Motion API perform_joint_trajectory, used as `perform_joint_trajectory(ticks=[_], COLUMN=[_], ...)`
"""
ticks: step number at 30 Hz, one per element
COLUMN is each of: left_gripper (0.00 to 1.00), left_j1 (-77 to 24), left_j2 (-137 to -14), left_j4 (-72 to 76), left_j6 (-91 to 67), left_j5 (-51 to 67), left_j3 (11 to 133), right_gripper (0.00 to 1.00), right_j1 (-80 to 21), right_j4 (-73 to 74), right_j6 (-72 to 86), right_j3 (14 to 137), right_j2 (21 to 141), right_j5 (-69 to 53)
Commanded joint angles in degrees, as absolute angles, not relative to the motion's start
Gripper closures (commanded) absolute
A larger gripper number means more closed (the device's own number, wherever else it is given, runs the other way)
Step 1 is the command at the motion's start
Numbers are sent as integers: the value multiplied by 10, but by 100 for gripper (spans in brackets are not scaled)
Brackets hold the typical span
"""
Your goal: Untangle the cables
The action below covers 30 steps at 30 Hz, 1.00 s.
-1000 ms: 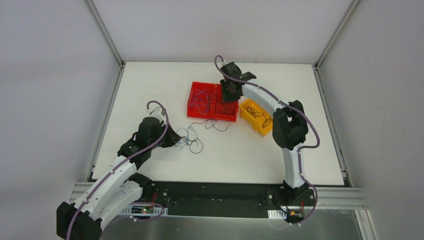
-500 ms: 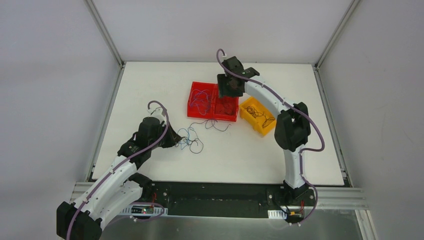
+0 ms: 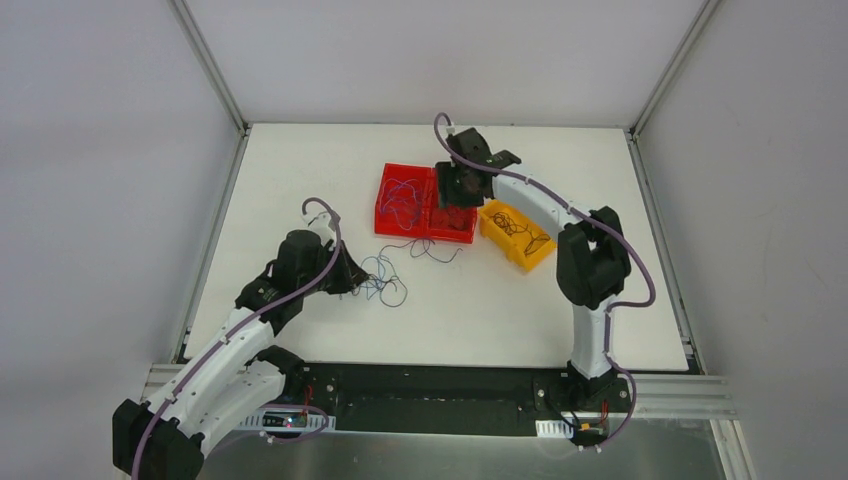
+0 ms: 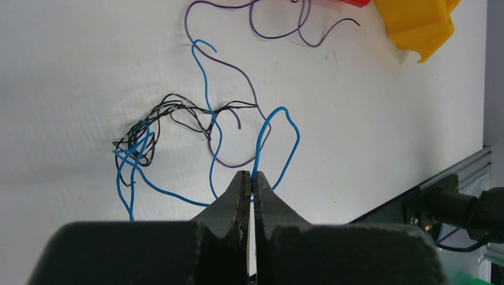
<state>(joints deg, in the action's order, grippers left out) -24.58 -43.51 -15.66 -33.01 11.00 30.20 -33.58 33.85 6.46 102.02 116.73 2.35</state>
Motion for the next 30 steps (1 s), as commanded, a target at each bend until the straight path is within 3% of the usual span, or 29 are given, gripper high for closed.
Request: perform_joint_trajectory(ticks=[1,10,15,19,23,30], left_gripper=[100,100,100,100,100,100], left_j1=[-264,-308,-309,-308,-308,-308], left_j2=[-447,-461,-455,-439,-402,-353], left_j4=[-135,-141,-161,-187,-220,-258], left_j6=[-291,-283,-281,-285,-297,-297], left_j5=[171,146,129,94,16,-58], left_j3=[358,411,422,423,414,400], right_gripper=[41,40,22,25,33,34], right_j1=[-348,-403,-441,-476,-484,-499], right_j4=[228,156,107,92,69,62], right_j6=[60,93,195,241,269,279], right_j3=[890,703,670,687,704,737], right_j2=[1046,909,929,967,1010,1080], right_j5=[-70,-43,52,156,185,254])
